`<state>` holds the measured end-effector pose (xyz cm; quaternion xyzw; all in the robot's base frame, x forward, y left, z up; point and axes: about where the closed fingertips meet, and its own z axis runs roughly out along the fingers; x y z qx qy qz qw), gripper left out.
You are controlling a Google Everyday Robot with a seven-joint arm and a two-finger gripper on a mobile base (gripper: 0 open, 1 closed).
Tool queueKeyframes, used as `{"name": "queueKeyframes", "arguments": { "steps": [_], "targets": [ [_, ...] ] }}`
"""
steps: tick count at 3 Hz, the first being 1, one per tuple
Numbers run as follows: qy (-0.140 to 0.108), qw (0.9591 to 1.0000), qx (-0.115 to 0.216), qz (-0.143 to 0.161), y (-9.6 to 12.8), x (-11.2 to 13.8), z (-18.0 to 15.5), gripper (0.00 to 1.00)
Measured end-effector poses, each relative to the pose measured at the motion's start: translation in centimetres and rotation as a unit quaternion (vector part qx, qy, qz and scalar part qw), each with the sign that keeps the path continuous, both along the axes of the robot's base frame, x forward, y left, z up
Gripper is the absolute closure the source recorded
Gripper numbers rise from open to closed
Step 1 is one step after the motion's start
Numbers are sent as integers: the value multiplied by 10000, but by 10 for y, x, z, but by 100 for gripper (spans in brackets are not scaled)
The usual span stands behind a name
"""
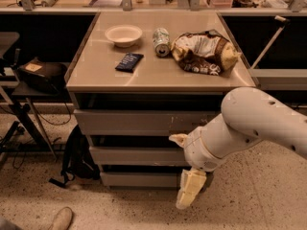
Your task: Open top drawer
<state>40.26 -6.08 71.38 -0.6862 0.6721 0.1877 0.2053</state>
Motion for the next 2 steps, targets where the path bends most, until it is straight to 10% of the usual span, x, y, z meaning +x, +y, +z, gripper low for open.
{"name": "queueKeyframes", "arguments": {
  "steps": [1,2],
  "targets": [
    [-200,9975,-59,-678,-25,5,-2,0],
    [-721,9719,-182,-2235,-105,38,8,0]
  ]
}}
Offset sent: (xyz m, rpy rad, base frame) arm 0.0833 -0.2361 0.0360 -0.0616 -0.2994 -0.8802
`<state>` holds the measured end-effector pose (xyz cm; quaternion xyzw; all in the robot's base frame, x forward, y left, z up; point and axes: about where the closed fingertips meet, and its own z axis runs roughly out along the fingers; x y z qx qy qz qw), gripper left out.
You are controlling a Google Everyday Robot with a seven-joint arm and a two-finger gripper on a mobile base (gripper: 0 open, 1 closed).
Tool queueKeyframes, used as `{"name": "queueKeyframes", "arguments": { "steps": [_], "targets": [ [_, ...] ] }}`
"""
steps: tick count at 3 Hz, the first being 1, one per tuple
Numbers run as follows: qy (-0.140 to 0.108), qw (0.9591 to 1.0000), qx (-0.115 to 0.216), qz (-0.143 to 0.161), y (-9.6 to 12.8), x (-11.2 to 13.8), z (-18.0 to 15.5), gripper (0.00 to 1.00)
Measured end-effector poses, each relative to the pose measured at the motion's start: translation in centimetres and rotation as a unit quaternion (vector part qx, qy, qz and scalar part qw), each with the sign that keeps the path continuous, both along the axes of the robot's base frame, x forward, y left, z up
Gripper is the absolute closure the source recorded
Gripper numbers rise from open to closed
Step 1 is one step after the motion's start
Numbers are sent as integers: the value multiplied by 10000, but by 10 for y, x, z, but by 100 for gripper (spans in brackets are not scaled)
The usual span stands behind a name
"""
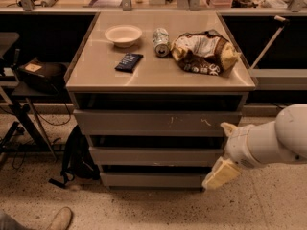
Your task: Open top drawer
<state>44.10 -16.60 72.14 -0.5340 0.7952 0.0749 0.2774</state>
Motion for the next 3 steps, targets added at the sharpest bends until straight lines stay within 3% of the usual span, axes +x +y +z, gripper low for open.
{"name": "queueKeyframes", "arguments": {
  "steps": [1,2,3],
  "targets": [
    [-99,9997,34,-216,-6,7,3,0],
    [-93,9997,28,-201,-5,7,3,0],
    [-89,9999,-87,-108,13,37,-4,0]
  ]
}}
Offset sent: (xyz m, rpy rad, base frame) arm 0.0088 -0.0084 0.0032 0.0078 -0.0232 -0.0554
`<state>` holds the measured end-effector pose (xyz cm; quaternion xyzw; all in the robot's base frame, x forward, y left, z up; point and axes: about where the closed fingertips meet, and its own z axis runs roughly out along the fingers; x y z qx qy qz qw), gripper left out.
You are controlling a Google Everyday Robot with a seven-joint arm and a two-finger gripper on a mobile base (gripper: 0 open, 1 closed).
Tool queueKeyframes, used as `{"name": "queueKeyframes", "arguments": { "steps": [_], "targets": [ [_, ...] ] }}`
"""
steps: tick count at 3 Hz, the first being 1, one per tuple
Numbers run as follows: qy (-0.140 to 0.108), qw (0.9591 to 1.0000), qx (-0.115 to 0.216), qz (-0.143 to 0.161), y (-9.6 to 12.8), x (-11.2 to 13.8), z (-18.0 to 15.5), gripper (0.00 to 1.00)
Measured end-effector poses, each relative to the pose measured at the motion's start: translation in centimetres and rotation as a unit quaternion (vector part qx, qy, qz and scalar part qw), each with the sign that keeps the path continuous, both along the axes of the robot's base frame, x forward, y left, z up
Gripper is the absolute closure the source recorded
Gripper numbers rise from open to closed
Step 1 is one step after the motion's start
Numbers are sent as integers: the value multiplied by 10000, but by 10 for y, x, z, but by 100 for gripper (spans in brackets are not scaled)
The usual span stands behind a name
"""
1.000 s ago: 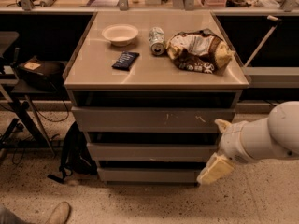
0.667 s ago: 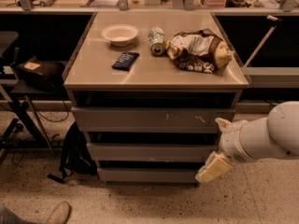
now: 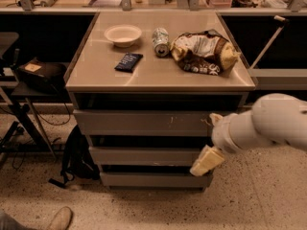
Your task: Open top drawer
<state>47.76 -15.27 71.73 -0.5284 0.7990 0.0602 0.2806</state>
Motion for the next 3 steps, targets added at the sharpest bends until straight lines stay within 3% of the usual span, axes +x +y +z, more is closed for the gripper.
{"name": "queueKeyframes", "arguments": {
  "steps": [1,2,3],
  "targets": [
    [-117,9993,-350,-89,14,63,-8,0],
    [-167,9983,-552,80,42,79,-9,0],
    [-105,9980,-618,-36,35,84,-16,0]
  ]
}}
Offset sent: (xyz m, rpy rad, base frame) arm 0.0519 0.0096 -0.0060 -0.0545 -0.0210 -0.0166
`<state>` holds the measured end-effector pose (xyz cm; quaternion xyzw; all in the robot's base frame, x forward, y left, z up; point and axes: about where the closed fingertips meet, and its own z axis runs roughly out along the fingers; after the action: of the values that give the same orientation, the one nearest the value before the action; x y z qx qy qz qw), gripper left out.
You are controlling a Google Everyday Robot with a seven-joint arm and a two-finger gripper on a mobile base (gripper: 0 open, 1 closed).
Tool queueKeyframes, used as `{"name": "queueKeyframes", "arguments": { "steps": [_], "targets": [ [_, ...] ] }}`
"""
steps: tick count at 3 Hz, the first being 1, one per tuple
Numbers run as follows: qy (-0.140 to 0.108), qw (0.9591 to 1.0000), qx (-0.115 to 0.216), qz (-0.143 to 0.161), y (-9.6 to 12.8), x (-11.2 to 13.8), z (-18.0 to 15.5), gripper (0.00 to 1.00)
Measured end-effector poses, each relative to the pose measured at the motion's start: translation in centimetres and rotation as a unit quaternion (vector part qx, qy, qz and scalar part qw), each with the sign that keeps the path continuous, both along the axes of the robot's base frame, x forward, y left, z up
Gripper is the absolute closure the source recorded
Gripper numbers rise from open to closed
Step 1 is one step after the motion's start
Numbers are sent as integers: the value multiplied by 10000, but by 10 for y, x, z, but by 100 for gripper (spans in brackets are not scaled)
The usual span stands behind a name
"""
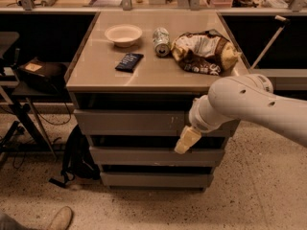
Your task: Open top drawer
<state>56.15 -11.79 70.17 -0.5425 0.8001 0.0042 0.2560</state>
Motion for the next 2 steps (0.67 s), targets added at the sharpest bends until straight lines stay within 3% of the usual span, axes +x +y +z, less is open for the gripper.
{"name": "queueKeyframes", "arguments": {
  "steps": [1,2],
  "targets": [
    [94,9997,4,-206,-8,27,-20,0],
    [218,9985,358,-338,-4,64,-48,0]
  ]
}}
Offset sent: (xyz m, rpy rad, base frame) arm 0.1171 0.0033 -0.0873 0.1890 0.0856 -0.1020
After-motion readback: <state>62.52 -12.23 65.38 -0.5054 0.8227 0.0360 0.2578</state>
